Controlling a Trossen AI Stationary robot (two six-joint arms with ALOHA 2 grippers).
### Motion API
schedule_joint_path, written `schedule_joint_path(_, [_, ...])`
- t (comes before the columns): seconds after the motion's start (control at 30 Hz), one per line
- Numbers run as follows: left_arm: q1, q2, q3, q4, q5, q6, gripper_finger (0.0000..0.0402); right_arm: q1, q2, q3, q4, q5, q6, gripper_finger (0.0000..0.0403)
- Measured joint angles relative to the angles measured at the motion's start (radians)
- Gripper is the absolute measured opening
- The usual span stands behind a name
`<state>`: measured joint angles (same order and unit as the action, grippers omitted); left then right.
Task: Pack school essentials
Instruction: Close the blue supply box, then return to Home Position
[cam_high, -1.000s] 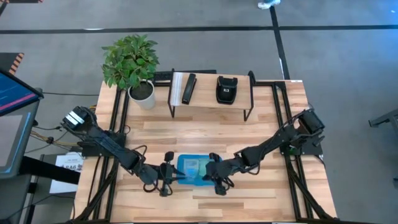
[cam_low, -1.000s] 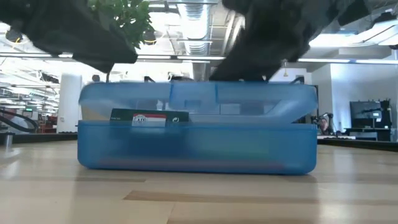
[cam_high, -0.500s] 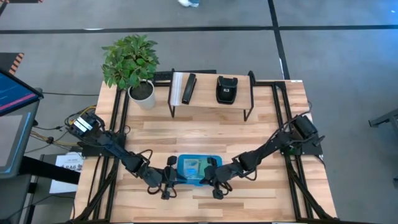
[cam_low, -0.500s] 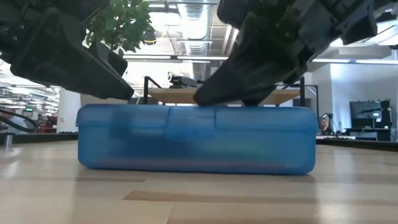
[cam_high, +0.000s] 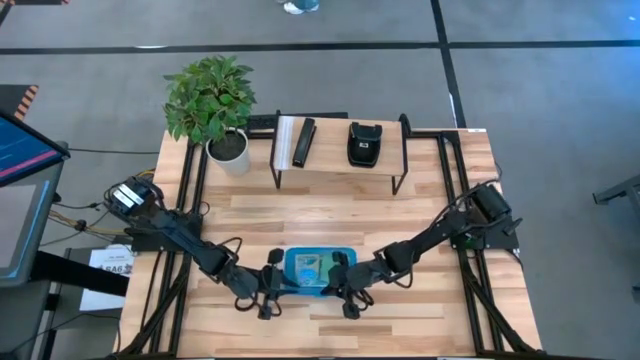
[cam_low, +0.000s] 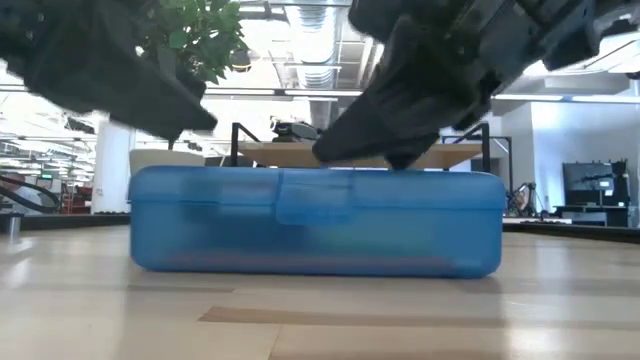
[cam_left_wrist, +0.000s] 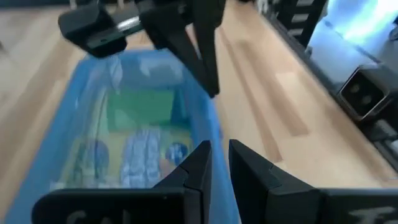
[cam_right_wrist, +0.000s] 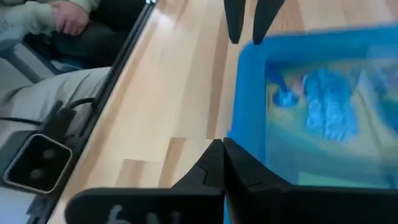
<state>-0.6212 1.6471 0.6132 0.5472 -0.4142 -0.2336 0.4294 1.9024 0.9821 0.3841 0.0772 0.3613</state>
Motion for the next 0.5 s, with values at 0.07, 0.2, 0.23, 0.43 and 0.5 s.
schedule_joint_path(0.07, [0.000, -0.037, 0.000, 0.002, 0.009, 0.029, 0.0043, 0.000, -0.039, 0.000, -0.017, 0.000, -0.027, 0.0016])
schedule_joint_path(0.2, [-0.002, -0.133, 0.000, 0.002, 0.023, 0.118, 0.0043, 0.000, -0.124, 0.002, -0.037, 0.000, -0.097, 0.0018])
schedule_joint_path(0.23, [-0.002, -0.161, 0.000, 0.000, 0.026, 0.142, 0.0043, 0.000, -0.143, 0.002, -0.050, 0.000, -0.117, 0.0018])
schedule_joint_path(0.43, [-0.005, -0.348, -0.077, 0.009, 0.023, 0.219, 0.0043, -0.008, -0.286, 0.002, -0.160, 0.052, -0.217, 0.0010])
schedule_joint_path(0.5, [-0.004, -0.408, -0.128, 0.072, -0.007, 0.221, 0.0043, -0.013, -0.328, -0.003, -0.185, 0.073, -0.243, 0.0010])
